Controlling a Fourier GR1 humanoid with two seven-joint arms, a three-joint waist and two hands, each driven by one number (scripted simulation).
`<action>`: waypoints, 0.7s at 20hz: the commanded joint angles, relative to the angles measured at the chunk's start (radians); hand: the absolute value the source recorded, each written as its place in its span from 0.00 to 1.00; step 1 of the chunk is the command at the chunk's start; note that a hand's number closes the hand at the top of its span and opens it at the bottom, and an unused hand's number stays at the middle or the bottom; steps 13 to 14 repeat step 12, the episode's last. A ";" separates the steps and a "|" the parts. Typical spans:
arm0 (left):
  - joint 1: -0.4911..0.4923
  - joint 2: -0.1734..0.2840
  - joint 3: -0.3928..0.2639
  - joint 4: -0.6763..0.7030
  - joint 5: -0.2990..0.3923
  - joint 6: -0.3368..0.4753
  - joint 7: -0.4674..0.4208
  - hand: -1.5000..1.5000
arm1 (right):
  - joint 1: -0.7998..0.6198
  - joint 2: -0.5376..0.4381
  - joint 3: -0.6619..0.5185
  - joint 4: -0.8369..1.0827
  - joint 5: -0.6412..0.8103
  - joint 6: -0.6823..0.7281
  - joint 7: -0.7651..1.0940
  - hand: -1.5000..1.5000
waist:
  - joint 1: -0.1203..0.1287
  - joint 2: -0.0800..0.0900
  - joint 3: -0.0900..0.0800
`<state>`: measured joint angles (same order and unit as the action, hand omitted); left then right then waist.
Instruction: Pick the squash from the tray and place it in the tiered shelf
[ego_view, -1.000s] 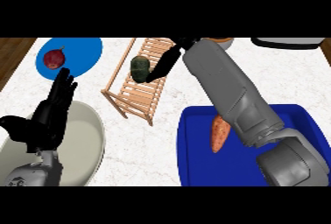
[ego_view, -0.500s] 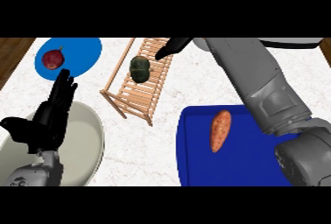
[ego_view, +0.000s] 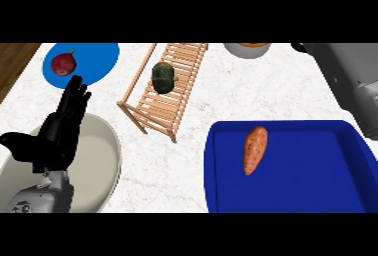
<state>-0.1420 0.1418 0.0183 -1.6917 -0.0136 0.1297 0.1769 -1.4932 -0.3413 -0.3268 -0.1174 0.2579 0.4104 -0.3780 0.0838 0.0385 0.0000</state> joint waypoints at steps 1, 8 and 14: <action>-0.010 -0.012 -0.015 -0.007 -0.010 0.007 0.003 0.50 | 0.027 -0.118 -0.001 0.006 0.004 0.097 -0.006 0.00 | 0.014 0.013 0.001; -0.002 -0.028 -0.032 0.024 -0.027 0.012 -0.032 0.50 | 0.057 -0.184 -0.003 -0.001 0.005 0.197 -0.046 0.00 | 0.033 0.024 0.002; -0.033 -0.013 -0.020 0.017 -0.019 0.004 0.002 0.50 | 0.069 -0.215 -0.012 0.006 -0.002 0.243 -0.058 0.00 | 0.035 0.024 0.003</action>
